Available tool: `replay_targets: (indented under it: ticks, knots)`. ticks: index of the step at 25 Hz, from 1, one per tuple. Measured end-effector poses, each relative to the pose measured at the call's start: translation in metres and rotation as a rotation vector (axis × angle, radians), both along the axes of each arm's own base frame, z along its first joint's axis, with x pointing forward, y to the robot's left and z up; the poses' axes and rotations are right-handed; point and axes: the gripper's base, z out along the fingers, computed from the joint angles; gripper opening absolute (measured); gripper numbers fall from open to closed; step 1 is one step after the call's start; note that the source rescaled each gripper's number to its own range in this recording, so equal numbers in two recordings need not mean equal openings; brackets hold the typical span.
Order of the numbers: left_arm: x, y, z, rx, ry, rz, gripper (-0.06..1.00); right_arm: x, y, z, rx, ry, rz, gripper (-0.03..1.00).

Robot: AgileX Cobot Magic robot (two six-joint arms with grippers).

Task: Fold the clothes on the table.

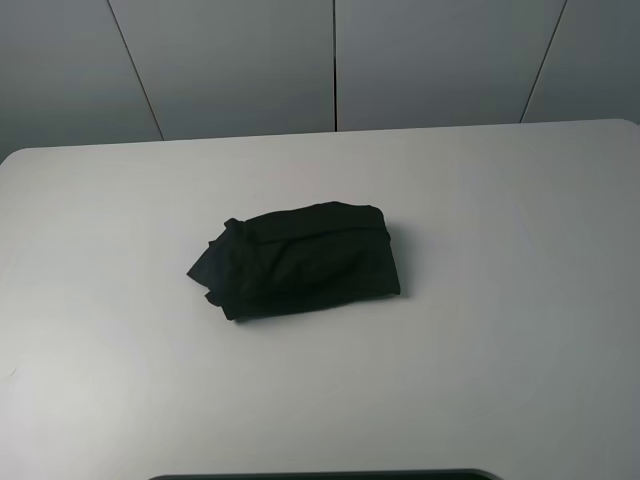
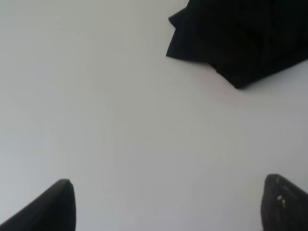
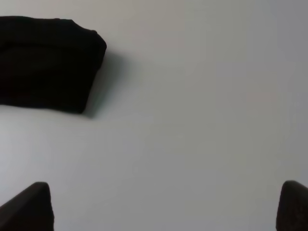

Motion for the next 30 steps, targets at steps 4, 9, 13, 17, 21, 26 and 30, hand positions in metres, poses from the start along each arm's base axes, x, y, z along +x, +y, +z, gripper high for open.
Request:
replay_targets:
  ticks: [4,9,13,17,21,26,30]
  knots:
    - [-0.016,0.012,0.002,-0.043,-0.127,-0.034,1.00,-0.010,-0.002,-0.015,0.003,-0.052,0.010,1.00]
    - [-0.031,0.023,0.002,-0.094,-0.229,-0.043,1.00,-0.028,-0.005,-0.013,0.040,-0.174,0.020,1.00]
    - [-0.032,0.023,0.002,-0.088,-0.237,-0.068,1.00,-0.033,-0.006,-0.014,0.046,-0.210,0.023,1.00]
    - [-0.032,0.022,0.002,-0.083,-0.241,-0.084,1.00,-0.033,-0.006,-0.013,0.047,-0.213,0.023,1.00]
    - [-0.032,0.022,0.002,-0.082,-0.244,-0.087,1.00,-0.033,-0.006,-0.013,0.047,-0.215,0.023,1.00]
    - [-0.032,0.023,0.002,-0.071,-0.249,-0.078,1.00,-0.033,-0.006,-0.013,0.047,-0.215,0.023,1.00]
    - [-0.031,0.024,0.002,-0.056,-0.257,0.008,1.00,-0.033,-0.006,-0.013,0.048,-0.217,0.023,1.00]
